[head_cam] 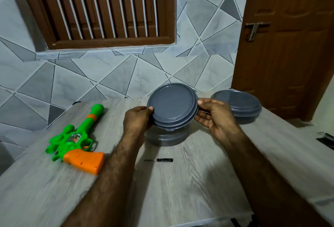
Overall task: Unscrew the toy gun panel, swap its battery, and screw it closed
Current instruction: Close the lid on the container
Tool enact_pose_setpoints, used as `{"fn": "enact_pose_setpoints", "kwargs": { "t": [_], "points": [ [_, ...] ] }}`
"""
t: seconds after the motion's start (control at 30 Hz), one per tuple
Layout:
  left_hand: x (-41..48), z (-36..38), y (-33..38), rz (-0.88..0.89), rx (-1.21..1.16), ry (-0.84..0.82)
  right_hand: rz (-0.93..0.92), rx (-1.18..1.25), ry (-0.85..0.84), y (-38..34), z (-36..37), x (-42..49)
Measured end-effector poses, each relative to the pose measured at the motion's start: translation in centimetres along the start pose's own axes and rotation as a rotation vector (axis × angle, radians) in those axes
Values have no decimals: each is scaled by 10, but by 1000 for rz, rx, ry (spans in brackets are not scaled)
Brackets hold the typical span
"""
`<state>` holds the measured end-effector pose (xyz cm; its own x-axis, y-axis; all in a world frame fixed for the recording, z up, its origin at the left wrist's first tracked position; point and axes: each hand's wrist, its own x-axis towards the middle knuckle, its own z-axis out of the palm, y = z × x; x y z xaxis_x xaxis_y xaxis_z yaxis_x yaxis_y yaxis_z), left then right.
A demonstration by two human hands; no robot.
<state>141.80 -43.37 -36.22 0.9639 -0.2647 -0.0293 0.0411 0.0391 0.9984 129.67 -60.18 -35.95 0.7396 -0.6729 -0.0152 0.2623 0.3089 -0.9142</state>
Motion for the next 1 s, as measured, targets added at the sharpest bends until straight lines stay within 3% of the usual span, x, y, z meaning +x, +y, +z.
{"fn": "enact_pose_setpoints", "kwargs": {
  "t": [0.4, 1.0],
  "points": [
    [18, -8, -16, -3, 234, 134, 5, -421, 219, 37, 15, 32],
    [15, -16, -21, -90, 191, 109, -19, -502, 148, 48, 9, 20]
  ]
}}
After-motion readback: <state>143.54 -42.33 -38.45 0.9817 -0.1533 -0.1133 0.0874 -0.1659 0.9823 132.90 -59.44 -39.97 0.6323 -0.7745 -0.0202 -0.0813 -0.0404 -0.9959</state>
